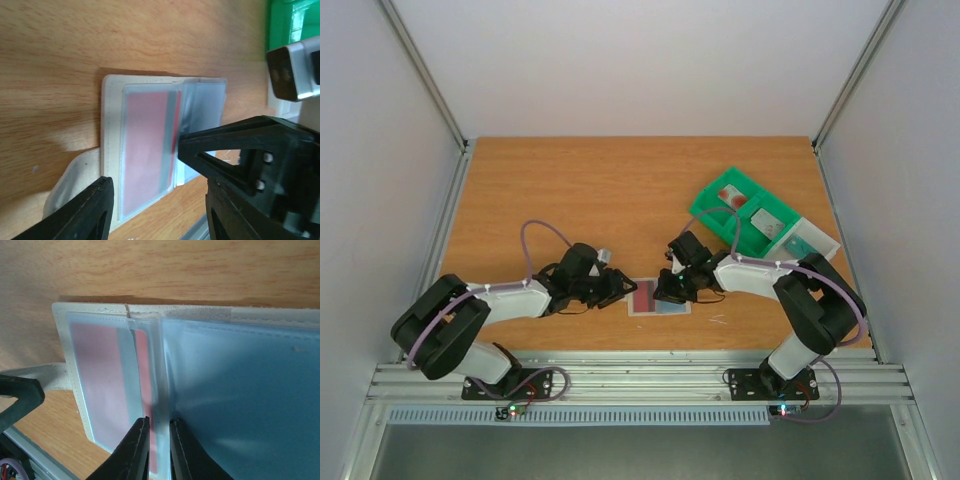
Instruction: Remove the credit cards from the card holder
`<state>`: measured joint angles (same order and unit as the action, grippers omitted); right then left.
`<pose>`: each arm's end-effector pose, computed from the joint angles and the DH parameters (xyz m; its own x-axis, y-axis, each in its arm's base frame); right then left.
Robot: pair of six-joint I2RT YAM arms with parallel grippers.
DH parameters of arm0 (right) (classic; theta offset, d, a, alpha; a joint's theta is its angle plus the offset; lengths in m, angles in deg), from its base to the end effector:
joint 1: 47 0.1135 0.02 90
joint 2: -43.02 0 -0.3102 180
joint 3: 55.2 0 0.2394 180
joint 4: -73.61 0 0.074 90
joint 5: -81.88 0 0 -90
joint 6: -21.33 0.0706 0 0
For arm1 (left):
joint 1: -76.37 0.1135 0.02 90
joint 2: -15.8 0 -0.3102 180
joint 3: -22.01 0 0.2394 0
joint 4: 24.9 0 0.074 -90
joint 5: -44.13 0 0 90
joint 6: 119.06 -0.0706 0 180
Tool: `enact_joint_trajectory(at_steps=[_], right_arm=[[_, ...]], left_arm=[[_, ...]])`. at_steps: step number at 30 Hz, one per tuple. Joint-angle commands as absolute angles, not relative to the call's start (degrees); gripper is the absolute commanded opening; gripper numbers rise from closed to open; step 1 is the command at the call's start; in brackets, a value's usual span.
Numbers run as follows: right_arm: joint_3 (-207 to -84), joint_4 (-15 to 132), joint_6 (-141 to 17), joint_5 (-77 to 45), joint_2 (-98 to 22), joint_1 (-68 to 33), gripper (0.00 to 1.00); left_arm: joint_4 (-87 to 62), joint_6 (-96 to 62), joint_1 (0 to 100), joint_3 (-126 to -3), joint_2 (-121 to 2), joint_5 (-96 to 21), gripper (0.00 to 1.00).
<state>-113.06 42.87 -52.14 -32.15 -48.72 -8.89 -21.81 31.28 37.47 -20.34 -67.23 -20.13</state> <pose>0.2085 0.2001 0.1650 -0.8810 -0.3607 -0.3062 -0.4698 0.7443 0.4747 0.1856 -0.1892 0.1702 -0.9700 -0.2231 -0.0963 -0.0671 0.6269 -0.7762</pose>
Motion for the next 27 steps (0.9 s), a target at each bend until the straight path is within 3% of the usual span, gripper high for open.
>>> enact_joint_trajectory(at_steps=[1, 9, 27], right_arm=[[-111.0, 45.7, -52.3, -31.6, -50.2, -8.2, 0.14], [-108.7, 46.6, -52.6, -30.0, -51.6, -8.2, 0.03], [-106.7, 48.8, -52.3, -30.7, -52.7, -8.2, 0.01]], left_arm=[[-24.9, 32.7, 36.9, -20.9, -65.3, -19.4, 0.51], [-33.1, 34.3, 36.5, -21.4, -70.4, -17.4, 0.57], [-32.1, 33.5, 36.5, -22.7, -76.2, -19.1, 0.58]])
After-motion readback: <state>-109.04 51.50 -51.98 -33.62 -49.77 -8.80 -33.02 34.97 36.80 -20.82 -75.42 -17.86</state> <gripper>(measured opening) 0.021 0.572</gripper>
